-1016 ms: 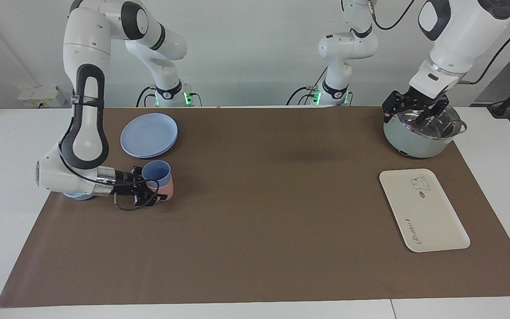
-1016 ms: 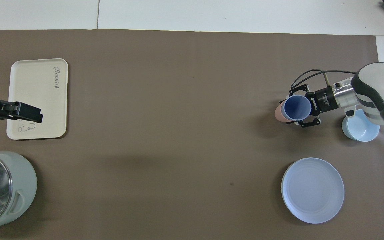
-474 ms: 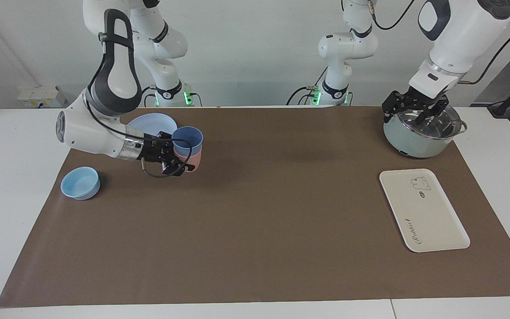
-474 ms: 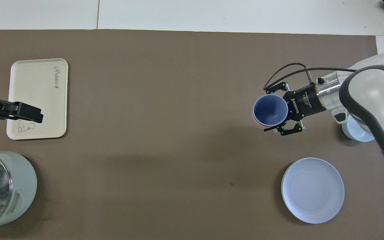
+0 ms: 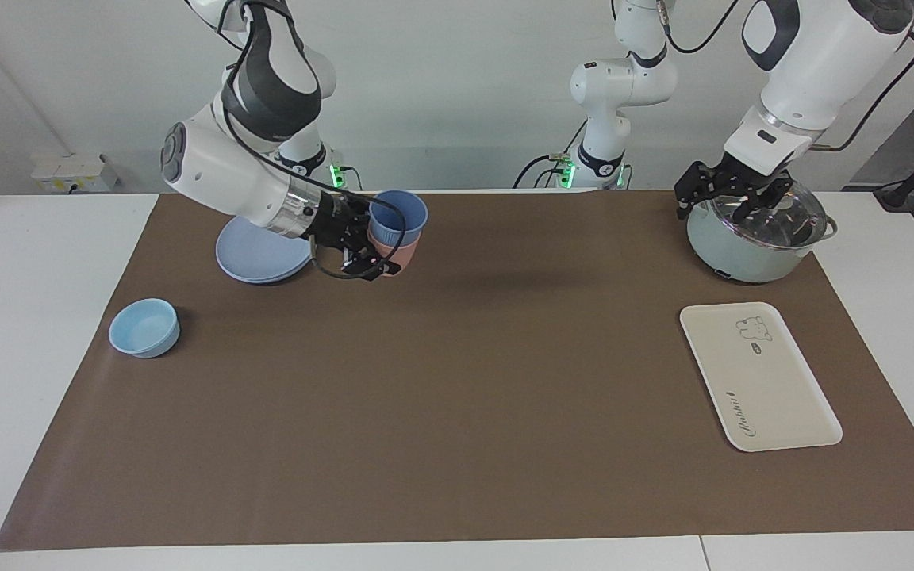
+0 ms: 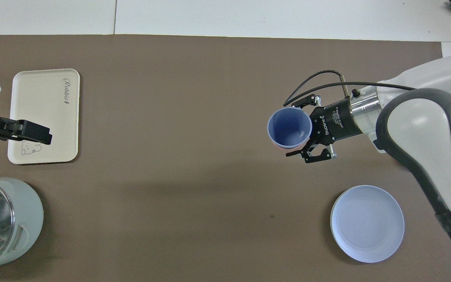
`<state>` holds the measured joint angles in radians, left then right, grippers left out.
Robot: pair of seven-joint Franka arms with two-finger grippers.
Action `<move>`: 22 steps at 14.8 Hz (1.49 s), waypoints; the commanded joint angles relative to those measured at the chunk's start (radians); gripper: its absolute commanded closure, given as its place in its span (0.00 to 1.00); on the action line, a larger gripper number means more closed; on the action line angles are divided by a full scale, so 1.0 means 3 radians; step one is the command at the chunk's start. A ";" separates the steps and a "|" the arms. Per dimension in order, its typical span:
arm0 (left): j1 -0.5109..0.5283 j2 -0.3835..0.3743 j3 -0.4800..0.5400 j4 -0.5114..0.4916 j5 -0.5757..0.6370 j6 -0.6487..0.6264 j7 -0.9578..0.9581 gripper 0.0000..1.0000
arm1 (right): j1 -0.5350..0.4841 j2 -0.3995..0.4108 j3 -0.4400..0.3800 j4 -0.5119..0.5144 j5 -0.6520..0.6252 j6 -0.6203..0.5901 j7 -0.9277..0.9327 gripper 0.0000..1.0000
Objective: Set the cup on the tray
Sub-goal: 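Lift the nested cups with the right gripper toward the table center, then grasp the blue inner cup with the left gripper while the right gripper holds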
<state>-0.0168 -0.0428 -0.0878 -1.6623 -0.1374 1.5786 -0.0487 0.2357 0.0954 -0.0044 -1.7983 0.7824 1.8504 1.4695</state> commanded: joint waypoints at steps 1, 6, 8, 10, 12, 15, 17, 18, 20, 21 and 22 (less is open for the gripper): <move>-0.0102 -0.0057 -0.0090 0.0003 -0.0339 0.0101 -0.0822 0.00 | 0.0094 -0.0103 -0.0006 0.0053 -0.0061 0.0045 0.0316 1.00; -0.0143 -0.0011 -0.0627 0.0039 -0.0493 0.0786 -0.2156 0.00 | 0.0308 -0.0129 -0.0006 0.0017 -0.0159 0.0274 0.0475 1.00; -0.0143 -0.0011 -0.0831 0.0080 -0.0513 0.0970 -0.2602 0.00 | 0.0354 -0.0124 -0.0006 0.0012 -0.0179 0.0377 0.0542 1.00; -0.0143 -0.0006 -0.1041 0.0172 -0.0513 0.1088 -0.2884 0.00 | 0.0391 -0.0129 -0.0006 -0.0009 -0.0184 0.0387 0.0537 1.00; -0.0143 -0.0005 -0.1220 0.0172 -0.0513 0.1287 -0.3119 0.04 | 0.0391 -0.0129 -0.0006 -0.0009 -0.0235 0.0382 0.0542 1.00; -0.0296 -0.0005 -0.1292 0.0071 -0.0519 0.1680 -0.3248 0.16 | 0.0391 -0.0129 -0.0006 -0.0009 -0.0246 0.0377 0.0542 1.00; -0.0394 -0.0062 -0.1287 -0.0139 -0.0519 0.1886 -0.3243 0.17 | 0.0391 -0.0129 -0.0006 -0.0009 -0.0256 0.0377 0.0537 1.00; -0.0399 -0.0036 -0.1287 -0.0150 -0.0519 0.1907 -0.3233 0.18 | 0.0391 -0.0129 -0.0006 -0.0009 -0.0286 0.0372 0.0537 1.00; -0.0445 0.0000 -0.1287 -0.0211 -0.0513 0.1958 -0.3202 0.20 | 0.0391 -0.0129 -0.0006 -0.0009 -0.0317 0.0372 0.0537 1.00; -0.0475 -0.0011 -0.1287 -0.0277 -0.0513 0.1978 -0.3192 0.26 | 0.0391 -0.0129 -0.0006 -0.0009 -0.0317 0.0372 0.0537 1.00; -0.0481 -0.0006 -0.1287 -0.0293 -0.0513 0.1999 -0.3197 0.39 | 0.0391 -0.0129 -0.0006 -0.0009 -0.0317 0.0372 0.0537 1.00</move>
<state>-0.1417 -0.0359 -0.4857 -1.7143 -0.2734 2.1418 -1.0165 0.3498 0.0680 -0.0064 -1.7900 0.7071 1.9465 1.6074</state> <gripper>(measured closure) 0.194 0.220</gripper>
